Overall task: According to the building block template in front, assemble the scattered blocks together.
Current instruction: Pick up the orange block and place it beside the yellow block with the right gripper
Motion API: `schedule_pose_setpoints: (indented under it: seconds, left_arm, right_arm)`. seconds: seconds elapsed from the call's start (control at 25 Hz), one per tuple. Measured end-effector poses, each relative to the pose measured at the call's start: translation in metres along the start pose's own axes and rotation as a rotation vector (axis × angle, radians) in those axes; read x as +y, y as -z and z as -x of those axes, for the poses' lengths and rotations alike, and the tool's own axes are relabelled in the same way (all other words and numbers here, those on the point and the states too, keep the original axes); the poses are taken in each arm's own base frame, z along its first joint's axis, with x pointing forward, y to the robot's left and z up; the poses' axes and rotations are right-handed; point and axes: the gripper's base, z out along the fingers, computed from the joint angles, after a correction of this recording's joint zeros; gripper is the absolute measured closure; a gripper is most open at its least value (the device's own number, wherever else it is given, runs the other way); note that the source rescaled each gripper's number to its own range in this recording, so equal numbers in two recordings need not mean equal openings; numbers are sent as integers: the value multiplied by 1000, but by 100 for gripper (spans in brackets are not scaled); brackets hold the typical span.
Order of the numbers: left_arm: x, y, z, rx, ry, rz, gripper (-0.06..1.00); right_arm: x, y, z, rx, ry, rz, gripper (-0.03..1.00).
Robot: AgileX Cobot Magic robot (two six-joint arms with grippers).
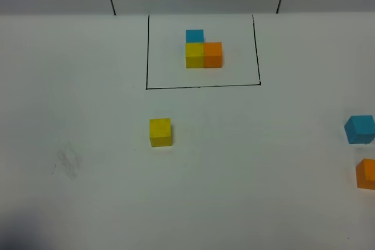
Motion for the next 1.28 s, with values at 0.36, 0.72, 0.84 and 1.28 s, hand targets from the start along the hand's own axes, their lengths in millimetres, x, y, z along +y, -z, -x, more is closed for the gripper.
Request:
schedule_pose_setpoints:
  seconds: [0.36, 0.72, 0.84, 1.28]
  left_arm:
    - [-5, 0, -1, 7, -105, -78, 94]
    - [-4, 15, -14, -118, -147, -122, 94]
    - [-2, 22, -22, -189, -173, -153, 94]
    - [1, 32, -36, -304, -205, -177, 94]
  right_arm:
    - [0, 0, 0, 0, 0, 0, 97]
    - [0, 0, 0, 0, 0, 0, 97]
    - [0, 0, 0, 0, 0, 0, 97]
    - [0, 0, 0, 0, 0, 0, 97]
